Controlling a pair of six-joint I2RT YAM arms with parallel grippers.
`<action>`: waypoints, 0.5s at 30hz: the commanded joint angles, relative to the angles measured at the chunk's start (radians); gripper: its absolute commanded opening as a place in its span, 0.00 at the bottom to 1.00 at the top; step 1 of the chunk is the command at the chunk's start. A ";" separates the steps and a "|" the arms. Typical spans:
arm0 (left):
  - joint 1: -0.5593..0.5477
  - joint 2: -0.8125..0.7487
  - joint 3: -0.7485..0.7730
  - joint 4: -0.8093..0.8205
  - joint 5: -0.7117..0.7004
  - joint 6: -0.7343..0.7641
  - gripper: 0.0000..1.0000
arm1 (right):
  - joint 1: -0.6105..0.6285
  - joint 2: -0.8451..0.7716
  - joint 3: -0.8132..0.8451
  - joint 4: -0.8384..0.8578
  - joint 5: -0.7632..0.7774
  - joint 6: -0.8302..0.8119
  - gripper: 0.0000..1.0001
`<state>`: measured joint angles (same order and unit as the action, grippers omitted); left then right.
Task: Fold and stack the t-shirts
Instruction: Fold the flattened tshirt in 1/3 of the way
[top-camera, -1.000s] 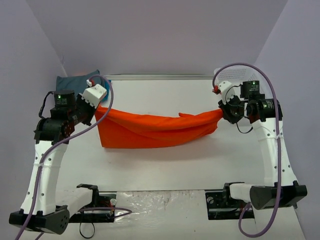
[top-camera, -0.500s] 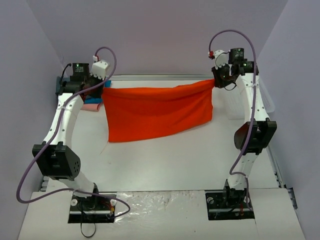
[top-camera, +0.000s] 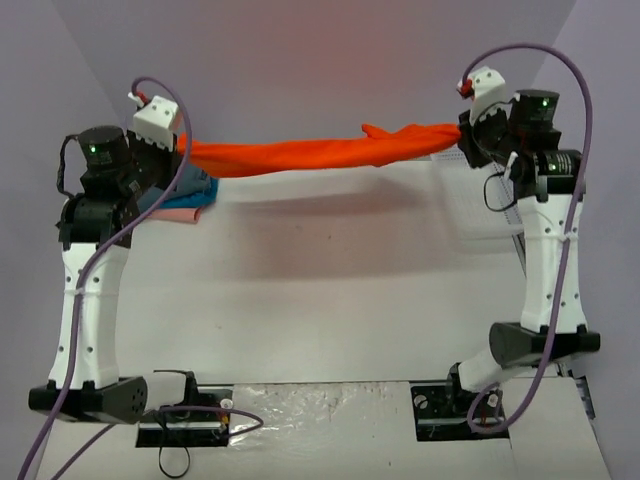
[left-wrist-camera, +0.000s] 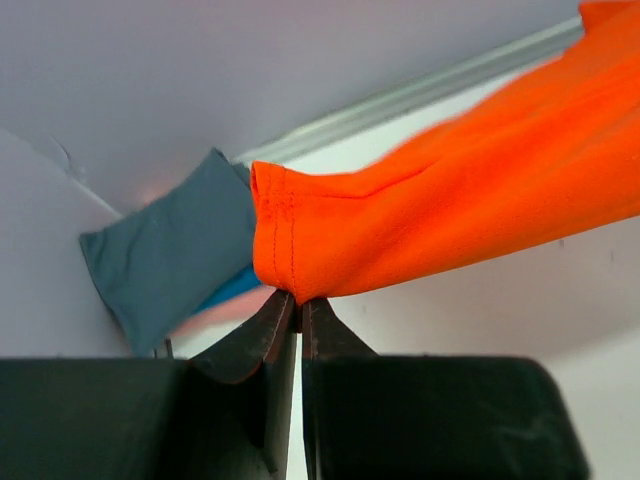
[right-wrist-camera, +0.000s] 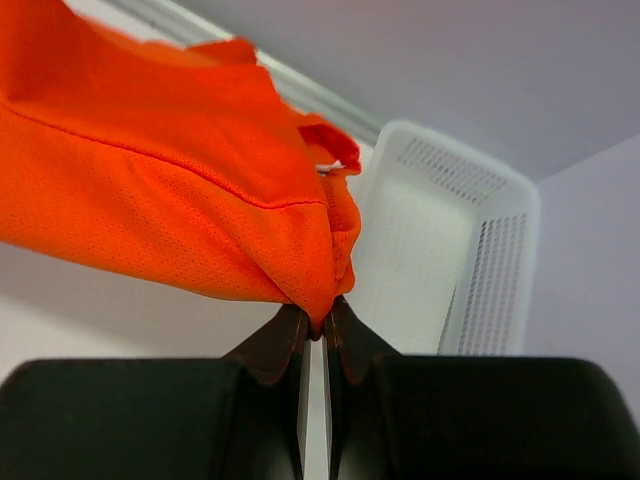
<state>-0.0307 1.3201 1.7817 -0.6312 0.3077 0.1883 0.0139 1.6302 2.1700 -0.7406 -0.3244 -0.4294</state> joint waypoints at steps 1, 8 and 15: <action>0.008 -0.105 -0.175 -0.030 0.024 0.032 0.02 | 0.000 -0.160 -0.266 -0.016 -0.024 -0.046 0.00; 0.009 -0.332 -0.574 -0.090 0.116 0.160 0.02 | 0.000 -0.462 -0.783 -0.052 -0.024 -0.121 0.00; 0.017 -0.403 -0.512 -0.200 0.155 0.125 0.02 | -0.002 -0.627 -0.823 -0.098 -0.034 -0.074 0.00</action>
<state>-0.0235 0.9642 1.1599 -0.8200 0.4164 0.3214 0.0139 1.0874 1.2907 -0.8391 -0.3435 -0.5220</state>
